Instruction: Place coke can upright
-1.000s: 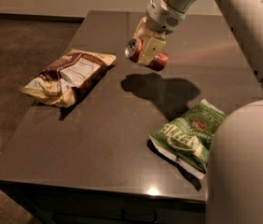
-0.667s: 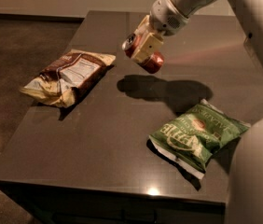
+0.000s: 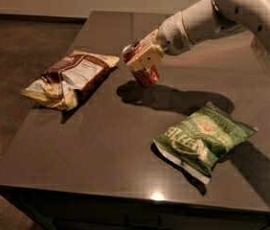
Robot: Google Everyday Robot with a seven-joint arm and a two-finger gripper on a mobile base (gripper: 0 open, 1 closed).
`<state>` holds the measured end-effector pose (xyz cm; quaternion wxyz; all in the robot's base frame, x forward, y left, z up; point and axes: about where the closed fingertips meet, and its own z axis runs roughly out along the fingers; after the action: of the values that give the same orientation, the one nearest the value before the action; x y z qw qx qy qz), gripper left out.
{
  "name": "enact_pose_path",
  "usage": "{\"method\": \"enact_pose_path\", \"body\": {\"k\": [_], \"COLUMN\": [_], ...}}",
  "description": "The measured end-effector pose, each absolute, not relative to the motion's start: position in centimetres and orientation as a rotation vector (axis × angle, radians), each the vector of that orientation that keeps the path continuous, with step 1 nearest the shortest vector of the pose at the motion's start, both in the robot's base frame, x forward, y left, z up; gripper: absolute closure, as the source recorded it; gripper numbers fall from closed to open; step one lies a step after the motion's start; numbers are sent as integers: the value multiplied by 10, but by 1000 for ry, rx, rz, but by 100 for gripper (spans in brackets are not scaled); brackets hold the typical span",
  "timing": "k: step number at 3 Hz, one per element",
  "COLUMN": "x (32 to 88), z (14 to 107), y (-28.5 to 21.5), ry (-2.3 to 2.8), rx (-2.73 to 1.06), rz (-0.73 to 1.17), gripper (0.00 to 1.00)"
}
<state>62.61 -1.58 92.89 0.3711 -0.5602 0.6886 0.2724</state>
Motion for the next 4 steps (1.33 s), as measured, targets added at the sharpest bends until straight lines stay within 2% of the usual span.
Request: {"method": "enact_pose_path", "body": {"k": [2,3,4], "x": [645,657,666], "z": [926,924,919], "y": [-19,-28,-39], "ry": [1679,1630,1592], "rx": [-1137,-1026,-953], "rz": [787,821,848], "gripper": [100,84,61]}}
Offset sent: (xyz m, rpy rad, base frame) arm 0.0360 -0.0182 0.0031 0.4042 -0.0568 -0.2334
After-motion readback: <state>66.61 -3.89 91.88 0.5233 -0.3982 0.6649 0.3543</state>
